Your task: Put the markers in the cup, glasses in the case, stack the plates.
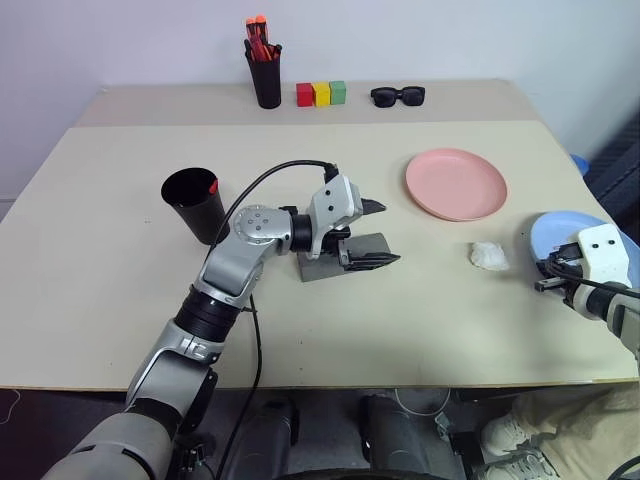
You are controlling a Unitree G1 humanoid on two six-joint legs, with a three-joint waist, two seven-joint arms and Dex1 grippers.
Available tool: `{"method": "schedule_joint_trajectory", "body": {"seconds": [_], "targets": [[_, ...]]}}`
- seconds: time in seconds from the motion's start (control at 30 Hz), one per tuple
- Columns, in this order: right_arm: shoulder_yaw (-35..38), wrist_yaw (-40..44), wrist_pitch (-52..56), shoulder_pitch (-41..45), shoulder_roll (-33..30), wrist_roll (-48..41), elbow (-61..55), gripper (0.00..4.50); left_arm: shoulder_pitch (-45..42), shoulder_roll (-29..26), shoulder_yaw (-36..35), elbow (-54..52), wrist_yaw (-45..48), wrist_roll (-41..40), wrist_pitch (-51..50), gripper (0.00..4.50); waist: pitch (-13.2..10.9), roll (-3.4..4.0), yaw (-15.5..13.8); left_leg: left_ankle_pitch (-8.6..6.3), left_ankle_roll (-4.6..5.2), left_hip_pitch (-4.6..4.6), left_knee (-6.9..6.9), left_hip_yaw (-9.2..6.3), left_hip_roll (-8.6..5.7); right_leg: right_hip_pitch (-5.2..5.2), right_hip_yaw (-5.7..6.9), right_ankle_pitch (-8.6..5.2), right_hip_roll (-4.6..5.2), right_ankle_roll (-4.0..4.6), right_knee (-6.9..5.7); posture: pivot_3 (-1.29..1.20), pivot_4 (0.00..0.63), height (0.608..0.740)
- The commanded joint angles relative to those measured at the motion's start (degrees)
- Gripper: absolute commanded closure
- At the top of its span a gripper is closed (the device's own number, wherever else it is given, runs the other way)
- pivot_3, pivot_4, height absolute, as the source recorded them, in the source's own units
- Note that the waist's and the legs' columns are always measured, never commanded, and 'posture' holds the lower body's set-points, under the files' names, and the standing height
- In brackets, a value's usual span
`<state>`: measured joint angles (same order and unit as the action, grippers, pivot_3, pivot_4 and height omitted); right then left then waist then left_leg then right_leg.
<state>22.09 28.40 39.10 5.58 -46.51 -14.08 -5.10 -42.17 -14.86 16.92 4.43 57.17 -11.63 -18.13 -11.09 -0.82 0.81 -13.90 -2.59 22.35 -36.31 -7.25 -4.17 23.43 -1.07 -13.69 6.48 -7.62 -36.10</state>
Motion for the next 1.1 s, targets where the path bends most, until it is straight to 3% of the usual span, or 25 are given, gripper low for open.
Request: {"method": "schedule_joint_trajectory", "body": {"seconds": [0.03, 0.33, 0.67, 0.87, 1.1], "targets": [[-0.62, -1.32, -8.85, 4.3, -1.04, 3.19, 0.57, 4.45, 0.34, -0.1, -0.11, -0.83, -0.58, 0.47, 1.44, 0.0, 0.0, 0.0, 0.05, 0.0, 0.0, 0.0, 0.0, 0.01, 0.0, 0.0, 0.0, 0.0, 0.0, 0.0, 0.0, 0.0, 0.15, 0.74], [-9.69, 2.06, -19.51, 18.49, 0.48, 6.56, 10.34, 4.45, 0.84, -0.25, 0.06, -1.36, -1.67, 1.0, 1.36, 0.0, 0.0, 0.01, 0.08, 0.0, 0.0, -0.01, -0.02, 0.02, -0.01, 0.0, -0.02, 0.0, 0.0, 0.0, 0.01, 0.0, 0.15, 0.74], [-20.56, 8.94, -32.29, 33.44, 5.32, 11.45, 33.36, 4.45, 3.33, -1.74, -0.6, -4.91, -4.43, 1.22, -1.13, 0.0, -0.01, 0.02, 0.18, 0.0, -0.01, -0.01, 0.04, 0.0, 0.0, 0.02, -0.01, 0.01, -0.01, 0.01, 0.01, 0.0, 0.15, 0.74], [-21.75, 11.49, -34.86, 36.93, 7.23, 11.64, 38.26, 4.45, 5.49, -3.24, -1.28, -8.24, -6.85, 0.96, -3.34, 0.0, -0.01, 0.03, 0.09, 0.01, -0.01, 0.0, 0.06, -0.01, -0.01, 0.04, -0.01, 0.01, -0.01, 0.01, 0.01, 0.0, 0.15, 0.74], [-20.62, 8.99, -35.74, 37.37, 7.76, 11.57, 37.08, 4.45, 6.51, -3.83, -1.33, -9.83, -8.27, 0.69, -4.35, 0.0, -0.01, 0.03, 0.13, 0.01, -0.01, 0.0, 0.05, -0.02, -0.01, 0.05, -0.01, 0.01, -0.01, 0.01, 0.01, 0.0, 0.15, 0.74]]}}
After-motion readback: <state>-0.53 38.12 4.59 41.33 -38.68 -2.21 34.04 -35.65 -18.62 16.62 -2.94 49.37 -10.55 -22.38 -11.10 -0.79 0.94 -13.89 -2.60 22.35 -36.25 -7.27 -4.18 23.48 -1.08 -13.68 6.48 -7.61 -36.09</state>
